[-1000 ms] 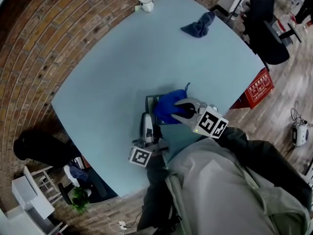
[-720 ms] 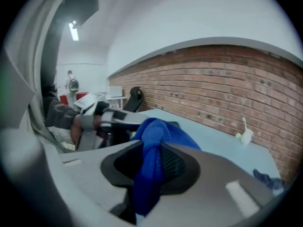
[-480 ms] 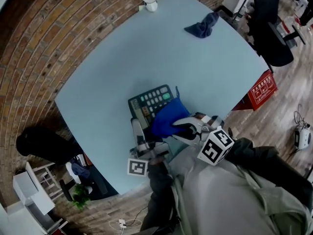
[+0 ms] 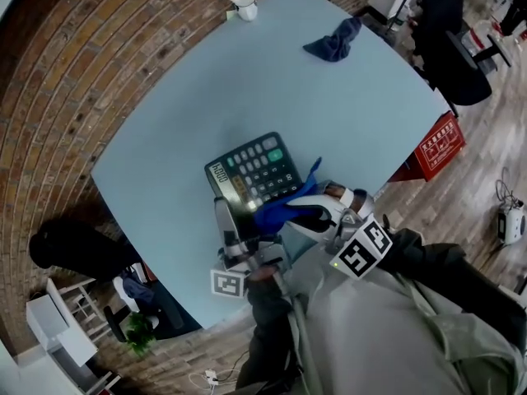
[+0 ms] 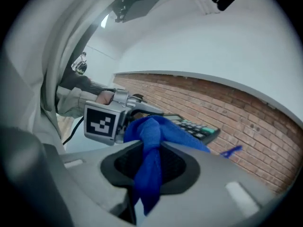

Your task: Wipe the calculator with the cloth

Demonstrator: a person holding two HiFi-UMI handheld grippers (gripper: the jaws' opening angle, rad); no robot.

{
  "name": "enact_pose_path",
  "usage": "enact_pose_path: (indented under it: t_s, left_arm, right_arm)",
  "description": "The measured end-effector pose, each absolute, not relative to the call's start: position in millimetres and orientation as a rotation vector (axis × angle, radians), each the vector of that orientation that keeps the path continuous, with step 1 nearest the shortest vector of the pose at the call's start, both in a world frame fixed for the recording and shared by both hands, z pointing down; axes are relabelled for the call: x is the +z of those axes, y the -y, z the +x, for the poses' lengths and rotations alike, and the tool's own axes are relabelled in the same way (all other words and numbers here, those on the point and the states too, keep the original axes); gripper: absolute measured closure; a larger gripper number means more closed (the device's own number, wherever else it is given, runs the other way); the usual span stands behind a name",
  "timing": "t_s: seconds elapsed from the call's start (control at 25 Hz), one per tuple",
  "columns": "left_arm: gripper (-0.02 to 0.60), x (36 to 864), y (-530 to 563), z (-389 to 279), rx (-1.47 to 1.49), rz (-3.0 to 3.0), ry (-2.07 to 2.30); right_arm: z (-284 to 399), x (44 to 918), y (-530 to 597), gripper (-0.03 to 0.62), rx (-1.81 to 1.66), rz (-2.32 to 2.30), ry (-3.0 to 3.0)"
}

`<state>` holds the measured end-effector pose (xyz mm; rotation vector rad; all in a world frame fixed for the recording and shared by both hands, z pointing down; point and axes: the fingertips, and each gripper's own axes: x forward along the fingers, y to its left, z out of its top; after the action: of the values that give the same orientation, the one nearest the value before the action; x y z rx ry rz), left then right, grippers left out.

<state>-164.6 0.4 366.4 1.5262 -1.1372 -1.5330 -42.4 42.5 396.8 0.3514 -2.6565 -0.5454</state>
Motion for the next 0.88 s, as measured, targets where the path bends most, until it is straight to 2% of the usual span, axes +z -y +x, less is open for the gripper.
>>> enact_pose_path:
  t_s: [0.28, 0.48, 0.72, 0.88]
  left_arm:
    - [0.541, 359.1, -1.6, -160.1, -1.572, 1.516, 1.013]
    - [0.546, 350.8, 1.3, -144.5, -1.569, 1.539, 0.898]
    - [0.546, 349.0, -7.4, -133.7, -1.497, 1.584, 0.889]
    - [0.546, 350.7, -6.8, -139.4, -1.536, 1.542, 0.916]
  right_arm:
    - [9.0, 365.9, 14.0, 0.494, -0.512, 0.685, 2.758]
    - [-10.7, 369.6, -12.5, 0.494, -0.569, 0.504, 2.829]
    - [26.9, 333.0, 35.0, 0.494, -0.444, 0.728, 3.004]
    - [13.7, 336.9, 2.1, 0.494, -0.458, 0.492, 3.033]
